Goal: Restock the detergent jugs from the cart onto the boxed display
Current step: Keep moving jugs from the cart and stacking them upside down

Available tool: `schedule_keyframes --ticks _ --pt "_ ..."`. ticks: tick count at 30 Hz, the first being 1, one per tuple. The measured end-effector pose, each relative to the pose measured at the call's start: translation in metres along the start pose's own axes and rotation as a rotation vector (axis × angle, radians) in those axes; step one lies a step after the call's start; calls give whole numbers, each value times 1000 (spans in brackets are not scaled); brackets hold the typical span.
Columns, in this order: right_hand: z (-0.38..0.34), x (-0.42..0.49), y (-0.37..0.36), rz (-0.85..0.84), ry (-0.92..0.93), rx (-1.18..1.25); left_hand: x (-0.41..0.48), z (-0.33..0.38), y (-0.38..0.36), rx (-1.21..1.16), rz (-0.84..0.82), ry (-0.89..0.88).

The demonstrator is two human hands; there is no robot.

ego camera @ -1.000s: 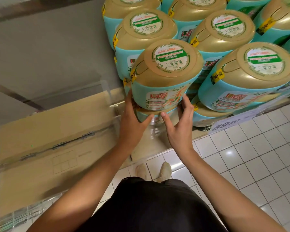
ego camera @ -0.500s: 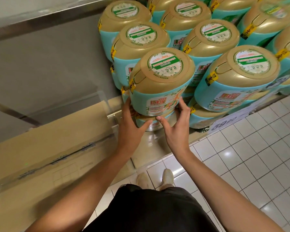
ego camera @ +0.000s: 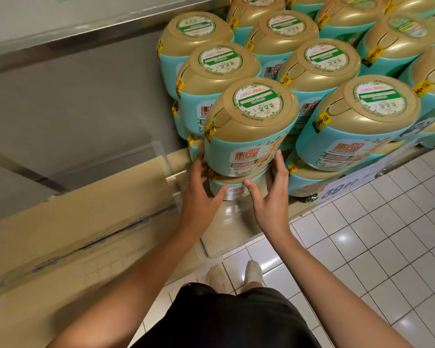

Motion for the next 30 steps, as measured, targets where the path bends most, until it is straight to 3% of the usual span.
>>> schedule_keyframes --ticks 7,15,21,30 --pt "-12 -34 28 8 -56 85 -26 11 26 35 70 -41" --pt "-13 -79 61 -176 -27 34 -95 20 32 18 10 46" --pt "-2 -143 97 -298 -47 59 -183 20 22 13 -7 173" --pt "5 -253 156 -553 -116 110 -359 43 14 59 163 312"
Point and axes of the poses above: each hand's wrist, its own x-axis towards the middle knuckle, its own y-axis out of the back of the hand, z = x × y, the point moved 4 cm from there along x, towards the middle knuckle, and after that the axes turned 2 degrees about -y, right-handed, at the moved point
